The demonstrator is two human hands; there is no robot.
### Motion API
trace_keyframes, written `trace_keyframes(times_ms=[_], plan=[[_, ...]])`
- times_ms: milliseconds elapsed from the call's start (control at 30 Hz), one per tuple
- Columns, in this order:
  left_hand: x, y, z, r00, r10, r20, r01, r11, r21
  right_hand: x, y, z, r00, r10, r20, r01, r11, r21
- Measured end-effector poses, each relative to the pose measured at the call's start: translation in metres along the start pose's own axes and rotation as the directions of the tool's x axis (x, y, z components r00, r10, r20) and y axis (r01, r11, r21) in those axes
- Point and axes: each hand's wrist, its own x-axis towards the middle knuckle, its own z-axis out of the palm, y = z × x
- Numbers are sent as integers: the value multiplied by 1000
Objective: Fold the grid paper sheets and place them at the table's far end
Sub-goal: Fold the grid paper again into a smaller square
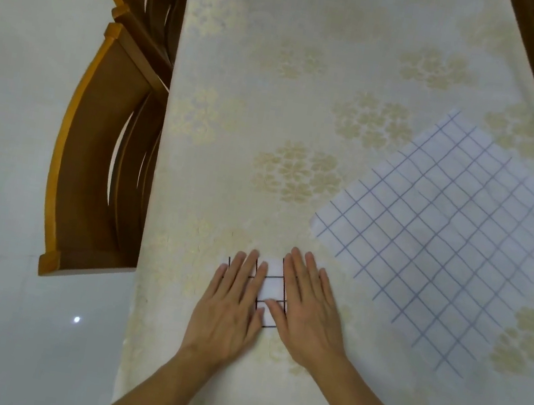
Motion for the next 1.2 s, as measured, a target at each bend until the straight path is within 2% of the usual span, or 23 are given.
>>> trace_keyframes(times_ms=[233, 467, 667, 1033, 1200], plan=[[-2, -8, 2, 997, -12, 82, 6, 998, 66, -5, 6, 3, 999, 29, 42, -28, 999, -23], [-1, -10, -4, 999, -24, 48, 23, 1000, 21, -10, 5, -1, 994, 85, 68, -83, 996, -32], [-2, -12, 0, 998, 0, 65, -2, 999, 33, -3, -6, -3, 999, 22, 42, -21, 999, -39], [-4, -14, 0, 997, 45, 62, -49, 997, 53, -19, 1, 4, 994, 93, 59, -91, 995, -40], [2, -9, 2, 997, 70, 11, -71, 997, 35, -10, -8, 2, 1000, 25, 17, -25, 1000, -15]])
